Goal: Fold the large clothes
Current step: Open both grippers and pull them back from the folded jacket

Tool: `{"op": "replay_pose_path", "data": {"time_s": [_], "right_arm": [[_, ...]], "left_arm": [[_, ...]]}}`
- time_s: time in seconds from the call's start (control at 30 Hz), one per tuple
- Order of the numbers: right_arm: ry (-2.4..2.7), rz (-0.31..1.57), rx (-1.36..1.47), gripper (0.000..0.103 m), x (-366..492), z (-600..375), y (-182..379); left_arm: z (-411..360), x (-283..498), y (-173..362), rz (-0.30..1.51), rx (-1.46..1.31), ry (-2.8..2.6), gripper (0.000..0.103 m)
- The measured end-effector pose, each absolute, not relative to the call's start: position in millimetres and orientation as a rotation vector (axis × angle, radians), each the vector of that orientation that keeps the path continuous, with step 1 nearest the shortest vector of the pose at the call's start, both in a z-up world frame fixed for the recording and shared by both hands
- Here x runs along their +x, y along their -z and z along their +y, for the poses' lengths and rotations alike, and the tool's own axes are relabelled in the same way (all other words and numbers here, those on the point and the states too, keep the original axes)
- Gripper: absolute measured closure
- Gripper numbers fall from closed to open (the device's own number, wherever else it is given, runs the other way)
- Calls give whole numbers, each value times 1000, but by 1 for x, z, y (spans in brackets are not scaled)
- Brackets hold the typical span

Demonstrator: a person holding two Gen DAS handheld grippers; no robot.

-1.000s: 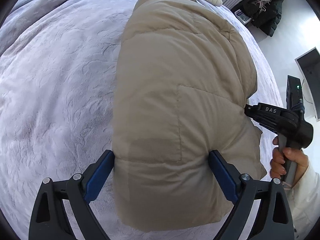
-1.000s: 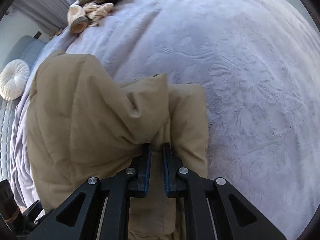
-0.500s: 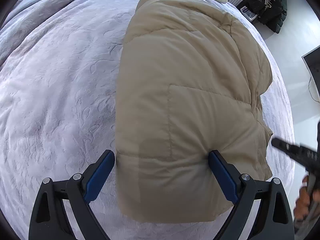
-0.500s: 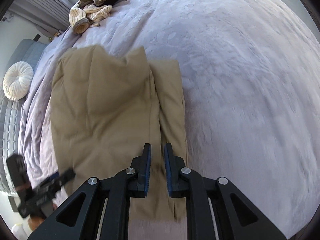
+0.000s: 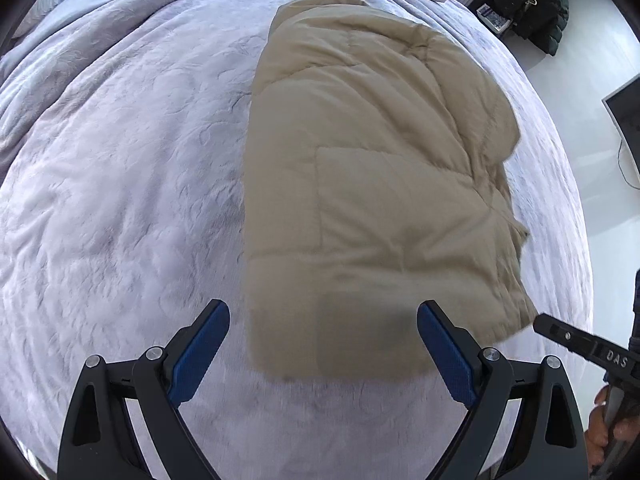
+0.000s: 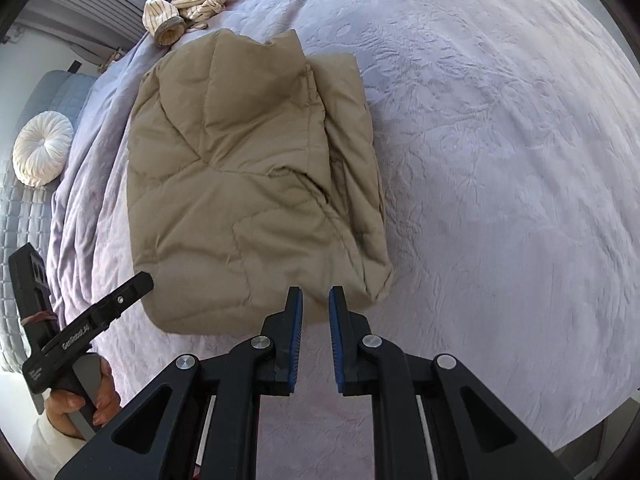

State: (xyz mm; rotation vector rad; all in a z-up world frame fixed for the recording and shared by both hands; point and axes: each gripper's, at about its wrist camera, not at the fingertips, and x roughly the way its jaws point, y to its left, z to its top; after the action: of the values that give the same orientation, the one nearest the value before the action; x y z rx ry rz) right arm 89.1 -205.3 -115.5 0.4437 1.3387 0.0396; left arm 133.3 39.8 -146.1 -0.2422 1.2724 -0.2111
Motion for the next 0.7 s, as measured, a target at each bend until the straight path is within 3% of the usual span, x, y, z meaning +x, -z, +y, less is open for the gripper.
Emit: {"op": "replay_pose_path", "data": {"time_s": [0.7], "right_arm": [[-64,1309,301,88,51,-165,61]], "left_arm": [[34,64,71,1214,-114,201,7]]}}
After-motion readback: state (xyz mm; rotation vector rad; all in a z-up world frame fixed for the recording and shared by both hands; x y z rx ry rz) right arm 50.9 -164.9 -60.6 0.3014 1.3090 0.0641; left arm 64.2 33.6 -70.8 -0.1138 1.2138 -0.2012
